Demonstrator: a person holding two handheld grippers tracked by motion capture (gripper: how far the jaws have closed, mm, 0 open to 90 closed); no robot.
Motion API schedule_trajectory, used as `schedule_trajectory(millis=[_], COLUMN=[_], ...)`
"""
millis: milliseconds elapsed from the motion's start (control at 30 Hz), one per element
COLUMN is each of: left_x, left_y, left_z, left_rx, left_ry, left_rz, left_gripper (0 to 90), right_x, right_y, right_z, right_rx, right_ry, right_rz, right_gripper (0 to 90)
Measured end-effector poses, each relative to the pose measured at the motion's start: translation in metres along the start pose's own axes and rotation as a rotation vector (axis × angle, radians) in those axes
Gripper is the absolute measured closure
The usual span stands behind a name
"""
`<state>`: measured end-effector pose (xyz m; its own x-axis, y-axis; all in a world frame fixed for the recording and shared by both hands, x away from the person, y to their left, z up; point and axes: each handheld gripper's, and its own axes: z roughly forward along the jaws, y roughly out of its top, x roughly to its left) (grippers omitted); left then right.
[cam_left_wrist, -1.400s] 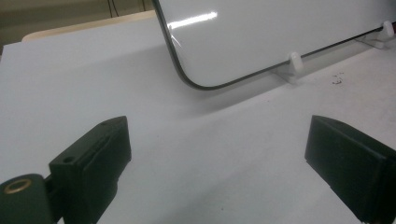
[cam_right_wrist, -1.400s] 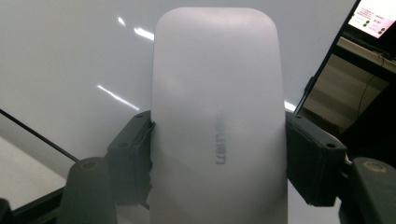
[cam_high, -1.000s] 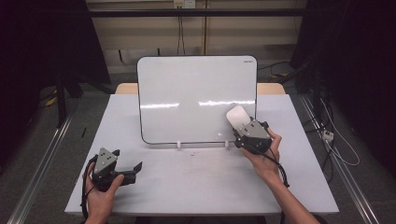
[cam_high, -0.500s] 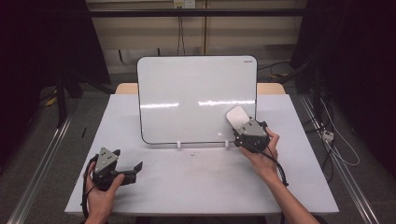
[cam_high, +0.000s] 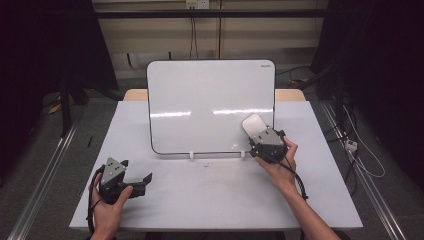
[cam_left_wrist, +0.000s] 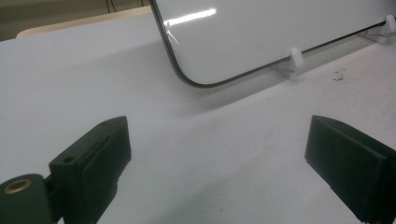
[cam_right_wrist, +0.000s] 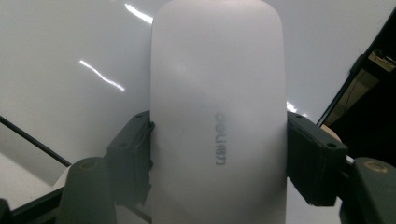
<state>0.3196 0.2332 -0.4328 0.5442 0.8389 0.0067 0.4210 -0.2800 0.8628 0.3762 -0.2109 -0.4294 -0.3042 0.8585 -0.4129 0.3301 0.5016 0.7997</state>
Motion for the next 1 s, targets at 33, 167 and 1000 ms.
schedule_trajectory(millis=[33,167,1000], left_x=[0.000,0.000,0.000], left_y=[0.000,0.000,-0.001], left_z=[0.000,0.000,0.003], left_rx=[-0.003,0.001,0.003], left_ry=[0.005,0.004,0.003], left_rz=[0.000,-0.002,-0.007], left_gripper=[6.8,6.8,6.8], right_x=[0.000,-0.003,-0.018], right_y=[0.000,-0.001,-0.002], right_z=[0.000,0.000,-0.008], right_rx=[0.001,-0.001,-0.016], right_ry=[0.003,0.020,0.151], right_rz=[0.004,0.030,0.236], right_gripper=[31.2,30.2,6.0])
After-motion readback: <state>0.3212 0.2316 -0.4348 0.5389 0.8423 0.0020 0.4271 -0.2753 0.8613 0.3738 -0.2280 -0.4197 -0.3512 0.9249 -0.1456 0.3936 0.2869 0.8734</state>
